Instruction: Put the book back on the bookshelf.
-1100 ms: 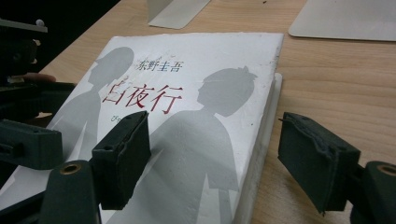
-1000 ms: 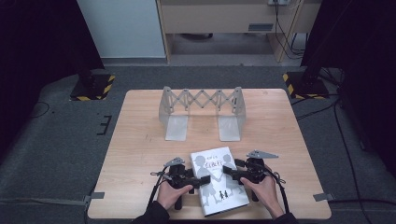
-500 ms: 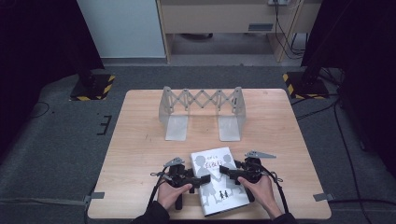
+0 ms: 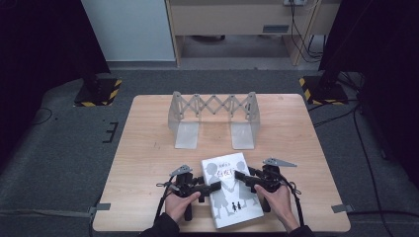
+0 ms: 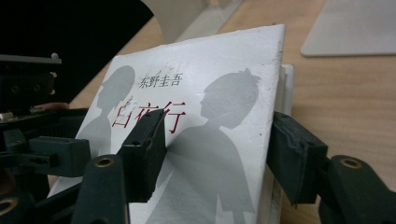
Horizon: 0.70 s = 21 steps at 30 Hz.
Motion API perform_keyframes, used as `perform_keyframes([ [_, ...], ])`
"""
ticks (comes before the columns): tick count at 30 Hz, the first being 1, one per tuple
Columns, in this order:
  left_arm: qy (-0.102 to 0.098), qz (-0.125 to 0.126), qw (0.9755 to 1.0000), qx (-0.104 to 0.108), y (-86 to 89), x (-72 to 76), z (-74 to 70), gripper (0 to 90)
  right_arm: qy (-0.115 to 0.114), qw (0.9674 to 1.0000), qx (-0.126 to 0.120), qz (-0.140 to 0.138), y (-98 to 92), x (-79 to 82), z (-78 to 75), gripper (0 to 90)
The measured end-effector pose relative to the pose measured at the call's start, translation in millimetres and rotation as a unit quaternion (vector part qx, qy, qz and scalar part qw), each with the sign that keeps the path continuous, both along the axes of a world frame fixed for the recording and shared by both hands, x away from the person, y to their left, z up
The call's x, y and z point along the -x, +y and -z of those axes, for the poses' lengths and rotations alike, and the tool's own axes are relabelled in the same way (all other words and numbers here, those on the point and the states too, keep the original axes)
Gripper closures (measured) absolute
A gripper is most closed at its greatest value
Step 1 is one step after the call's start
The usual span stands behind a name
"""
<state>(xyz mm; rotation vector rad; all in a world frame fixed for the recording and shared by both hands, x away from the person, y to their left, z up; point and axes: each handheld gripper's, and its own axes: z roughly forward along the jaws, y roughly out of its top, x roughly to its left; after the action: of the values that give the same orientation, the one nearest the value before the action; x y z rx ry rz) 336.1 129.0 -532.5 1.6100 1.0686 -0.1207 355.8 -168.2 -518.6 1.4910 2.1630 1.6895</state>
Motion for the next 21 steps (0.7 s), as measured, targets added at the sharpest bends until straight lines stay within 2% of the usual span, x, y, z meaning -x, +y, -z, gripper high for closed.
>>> perform_keyframes([
  [3, -0.025, -0.010, 0.9996, 0.002, 1.7, 1.0, -7.8, 24.6, -0.028, 0.9995, -0.016, 0.005, -1.5, 0.5, -6.6, 45.4],
  [4, -0.025, -0.010, 0.9996, 0.002, 1.7, 1.0, -7.8, 25.5, -0.028, 0.9995, -0.016, 0.005, -1.5, 0.5, -6.6, 45.4],
  [6, -0.040, -0.009, 0.9991, 0.008, 2.1, 0.5, -12.1, 27.0, -0.056, 0.9981, -0.024, 0.011, -1.7, 2.0, -12.7, 46.3],
  [13, -0.042, 0.006, 0.9989, 0.020, -0.4, -1.4, -10.1, 26.9, -0.068, 0.9971, -0.034, 0.008, -2.3, 2.7, -13.5, 47.3],
  [16, -0.040, 0.014, 0.9987, 0.027, -5.9, -1.0, -8.8, 25.9, -0.064, 0.9970, -0.044, 0.000, 0.4, 3.0, -14.6, 47.9],
  [21, -0.041, 0.011, 0.9988, 0.025, -9.0, -0.2, -8.1, 25.8, -0.073, 0.9967, -0.036, -0.005, 3.4, 3.4, -15.6, 49.5],
])
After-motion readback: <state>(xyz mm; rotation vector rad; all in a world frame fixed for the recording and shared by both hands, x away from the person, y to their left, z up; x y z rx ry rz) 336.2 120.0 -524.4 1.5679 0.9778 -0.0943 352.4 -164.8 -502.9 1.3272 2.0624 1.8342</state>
